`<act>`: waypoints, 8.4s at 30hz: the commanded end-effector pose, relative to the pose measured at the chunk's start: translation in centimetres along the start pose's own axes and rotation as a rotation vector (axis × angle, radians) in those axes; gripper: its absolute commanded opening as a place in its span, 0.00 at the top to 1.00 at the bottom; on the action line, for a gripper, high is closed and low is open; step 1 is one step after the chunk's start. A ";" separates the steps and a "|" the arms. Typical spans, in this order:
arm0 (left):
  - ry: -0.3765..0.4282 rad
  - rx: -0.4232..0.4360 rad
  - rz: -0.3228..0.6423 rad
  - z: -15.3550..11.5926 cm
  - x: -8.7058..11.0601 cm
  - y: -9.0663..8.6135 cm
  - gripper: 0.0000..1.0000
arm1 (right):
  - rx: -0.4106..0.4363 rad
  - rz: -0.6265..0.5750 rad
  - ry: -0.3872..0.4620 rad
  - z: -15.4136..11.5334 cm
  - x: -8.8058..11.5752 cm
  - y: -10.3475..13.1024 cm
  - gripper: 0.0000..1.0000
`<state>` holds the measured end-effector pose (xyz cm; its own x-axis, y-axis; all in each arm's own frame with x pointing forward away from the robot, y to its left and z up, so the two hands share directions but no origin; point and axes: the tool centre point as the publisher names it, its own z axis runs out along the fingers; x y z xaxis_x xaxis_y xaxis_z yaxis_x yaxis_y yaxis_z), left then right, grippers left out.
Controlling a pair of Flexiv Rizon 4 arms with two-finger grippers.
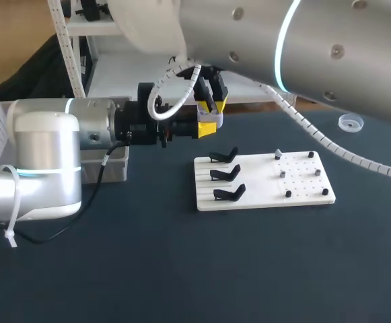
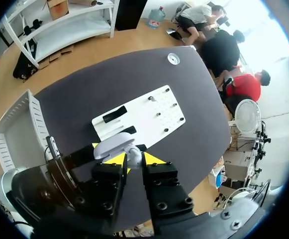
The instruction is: Pick up each earbud case from the left stands, insert the matching earbuds, close the lid, and place the case in the box.
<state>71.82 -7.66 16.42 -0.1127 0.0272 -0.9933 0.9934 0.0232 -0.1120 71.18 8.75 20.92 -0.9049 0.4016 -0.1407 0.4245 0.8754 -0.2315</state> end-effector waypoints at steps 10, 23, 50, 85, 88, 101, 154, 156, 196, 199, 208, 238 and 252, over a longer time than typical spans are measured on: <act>-0.002 0.000 0.001 0.0 0.0 0.0 1.00 | -0.003 0.007 0.031 0.8 0.0 0.0 1.00; -0.002 0.000 0.001 0.0 0.0 0.0 1.00 | -0.012 0.009 0.028 0.3 0.2 -0.4 0.58; -0.002 0.000 0.001 0.0 0.0 0.0 1.00 | -0.517 -0.071 -0.113 -2.4 0.9 -9.1 0.38; -0.002 0.000 0.001 0.0 0.0 0.0 1.00 | -0.572 -0.238 -0.122 5.9 -4.0 -11.0 0.00; -0.002 0.000 0.001 0.0 0.0 0.0 1.00 | -0.538 -0.166 -0.100 7.2 -4.6 -10.5 0.00; -0.002 0.000 0.001 0.0 0.0 0.0 1.00 | -0.384 0.024 -0.069 11.7 -5.5 -8.1 0.00; -0.002 0.000 0.001 0.0 0.0 0.0 1.00 | -0.287 0.240 -0.078 20.6 -9.2 -5.9 0.52; -0.002 0.000 0.001 0.0 0.0 0.0 1.00 | -0.287 0.245 -0.071 20.7 -9.3 -5.9 0.53; -0.002 0.000 0.001 0.0 0.0 0.0 1.00 | -0.275 0.268 -0.036 21.6 -9.3 -6.0 0.64; -0.002 0.000 0.001 0.0 0.0 0.0 1.00 | -0.277 0.266 -0.033 21.6 -9.0 -5.9 0.64; -0.002 0.000 0.001 0.0 0.0 0.0 1.00 | -0.268 0.255 -0.028 22.1 -8.8 -5.5 0.67; -0.002 0.000 0.001 0.0 0.0 0.0 1.00 | -0.344 0.134 0.003 16.0 -7.5 -8.3 1.00; -0.002 0.000 0.001 0.0 0.0 0.0 1.00 | -0.361 -0.601 -0.049 6.6 -2.8 -12.8 1.00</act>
<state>71.83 -7.65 16.40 -0.1121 0.0259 -0.9934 0.9935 0.0231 -0.1115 70.34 -5.06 14.53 -0.9837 0.1325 -0.1218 0.1226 0.9888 0.0851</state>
